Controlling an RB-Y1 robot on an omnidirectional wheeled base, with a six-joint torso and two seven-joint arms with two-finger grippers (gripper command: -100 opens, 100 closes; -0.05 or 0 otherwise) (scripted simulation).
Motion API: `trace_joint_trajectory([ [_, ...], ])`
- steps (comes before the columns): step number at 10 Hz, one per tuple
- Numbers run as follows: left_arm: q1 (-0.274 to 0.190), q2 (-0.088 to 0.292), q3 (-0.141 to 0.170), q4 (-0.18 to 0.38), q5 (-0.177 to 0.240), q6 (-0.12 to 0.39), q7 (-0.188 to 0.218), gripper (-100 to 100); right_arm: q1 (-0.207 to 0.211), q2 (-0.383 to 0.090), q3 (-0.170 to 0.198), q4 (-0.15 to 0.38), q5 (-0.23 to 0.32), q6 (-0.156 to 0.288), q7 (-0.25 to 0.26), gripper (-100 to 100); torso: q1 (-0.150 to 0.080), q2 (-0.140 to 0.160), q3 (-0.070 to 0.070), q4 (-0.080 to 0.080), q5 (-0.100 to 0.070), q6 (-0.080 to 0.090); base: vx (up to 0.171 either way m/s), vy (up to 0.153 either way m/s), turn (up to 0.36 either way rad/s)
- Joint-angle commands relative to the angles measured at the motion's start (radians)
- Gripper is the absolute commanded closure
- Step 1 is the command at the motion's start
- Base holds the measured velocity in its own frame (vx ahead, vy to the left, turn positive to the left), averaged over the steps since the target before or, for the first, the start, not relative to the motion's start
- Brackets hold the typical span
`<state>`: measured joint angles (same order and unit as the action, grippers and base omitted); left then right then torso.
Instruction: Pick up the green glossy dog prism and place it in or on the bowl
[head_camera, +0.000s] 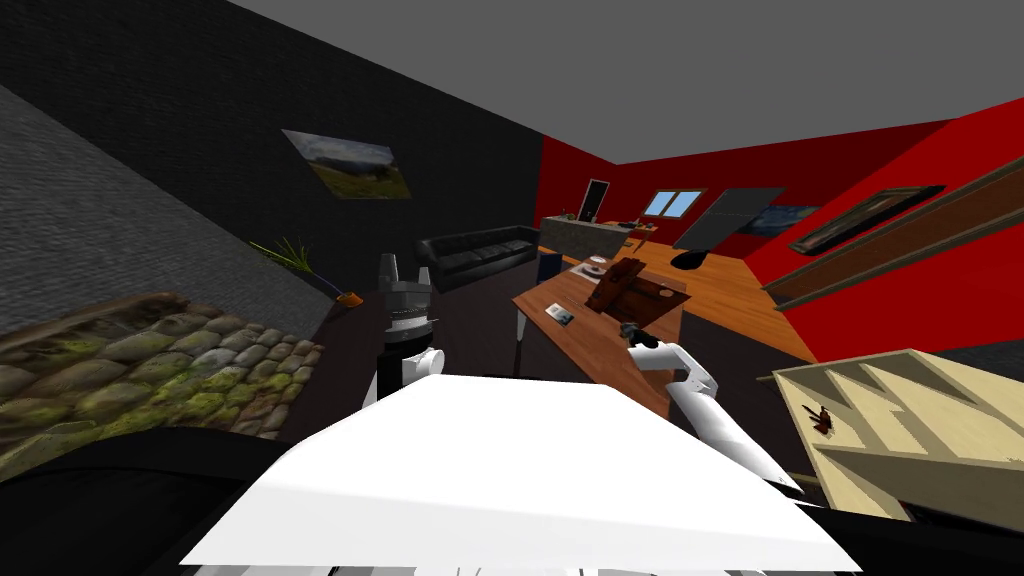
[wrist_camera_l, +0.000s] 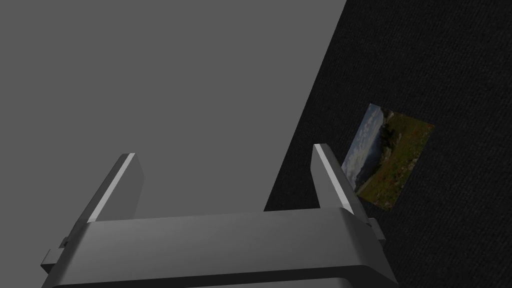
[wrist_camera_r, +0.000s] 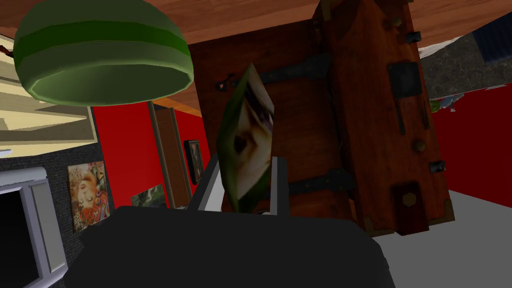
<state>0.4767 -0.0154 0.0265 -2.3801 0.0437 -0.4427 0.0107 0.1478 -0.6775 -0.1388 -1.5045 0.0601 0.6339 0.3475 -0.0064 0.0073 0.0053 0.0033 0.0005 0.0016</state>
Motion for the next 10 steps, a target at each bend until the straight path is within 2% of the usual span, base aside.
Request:
trace_joint_trajectory([
  [1, 0.000, 0.000, 0.000, 0.000, 0.000, 0.000, 0.000, 0, 0.008, -0.034, -0.007, -0.001, -0.030, 0.042, 0.012, 100, 0.000, 0.000, 0.000, 0.000, 0.000, 0.000, -0.093, -0.132, 0.190],
  [4, 0.000, 0.000, 0.000, 0.000, 0.000, 0.000, 0.000, 0, 0.018, -0.078, -0.019, 0.019, -0.060, 0.098, 0.029, 100, -0.002, 0.002, 0.001, 0.000, 0.000, 0.000, -0.098, -0.137, 0.191],
  [10, 0.000, 0.000, 0.000, 0.000, 0.000, 0.000, 0.000, 0, 0.036, -0.148, -0.041, 0.061, -0.100, 0.188, 0.054, 100, 0.002, -0.003, -0.003, -0.002, 0.002, 0.001, -0.065, -0.093, 0.143],
])
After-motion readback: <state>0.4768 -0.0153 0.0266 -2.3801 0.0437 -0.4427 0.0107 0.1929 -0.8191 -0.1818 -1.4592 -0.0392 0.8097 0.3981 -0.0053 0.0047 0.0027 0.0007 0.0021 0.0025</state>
